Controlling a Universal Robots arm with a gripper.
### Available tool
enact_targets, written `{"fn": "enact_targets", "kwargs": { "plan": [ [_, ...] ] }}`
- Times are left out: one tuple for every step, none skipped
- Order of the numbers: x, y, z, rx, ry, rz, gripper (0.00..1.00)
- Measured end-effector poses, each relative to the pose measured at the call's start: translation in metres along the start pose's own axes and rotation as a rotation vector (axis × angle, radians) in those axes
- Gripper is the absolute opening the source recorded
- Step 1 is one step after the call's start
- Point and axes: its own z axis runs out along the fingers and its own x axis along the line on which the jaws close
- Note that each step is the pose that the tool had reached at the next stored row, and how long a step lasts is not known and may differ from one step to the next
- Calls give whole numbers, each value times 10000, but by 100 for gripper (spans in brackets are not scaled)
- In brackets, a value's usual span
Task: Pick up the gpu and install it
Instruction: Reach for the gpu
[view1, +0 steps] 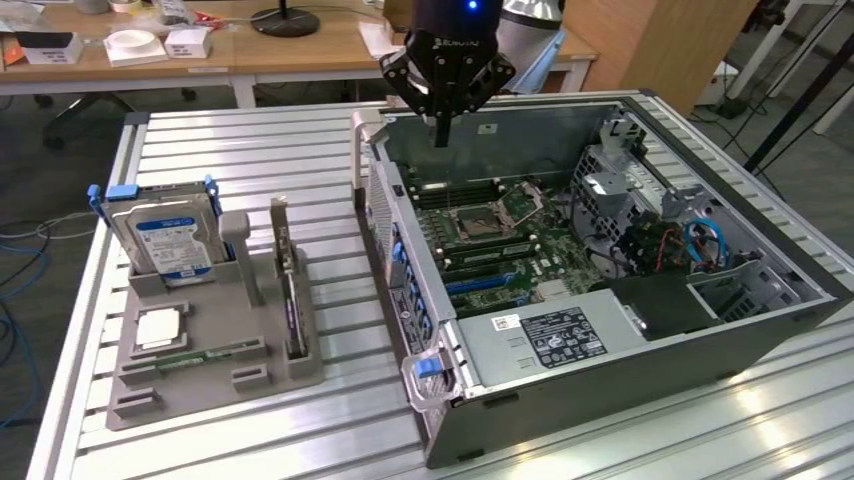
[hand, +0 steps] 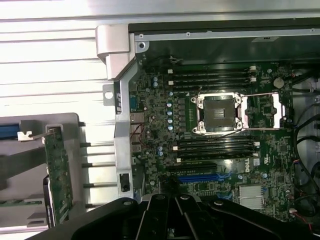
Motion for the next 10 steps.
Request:
{"fn": "enact_targets", "kwargs": {
  "plan": [
    [11, -1, -1, 1, 0, 0, 11],
    [21, -2, -1, 0, 0, 0, 11],
    [34, -2, -1, 0, 0, 0, 11],
    [51, -4, -2, 1, 0, -1, 11],
    [69, -5, -2, 1, 0, -1, 11],
    [89, -7, -3, 1, 0, 0, 11],
    [107, -10, -3, 0, 0, 0, 11],
    [127, -14, -4, 0, 0, 0, 11],
    [151, -19, -5, 1, 0, -2, 11],
    [175, -24, -6, 1, 0, -3, 11]
  ]
}}
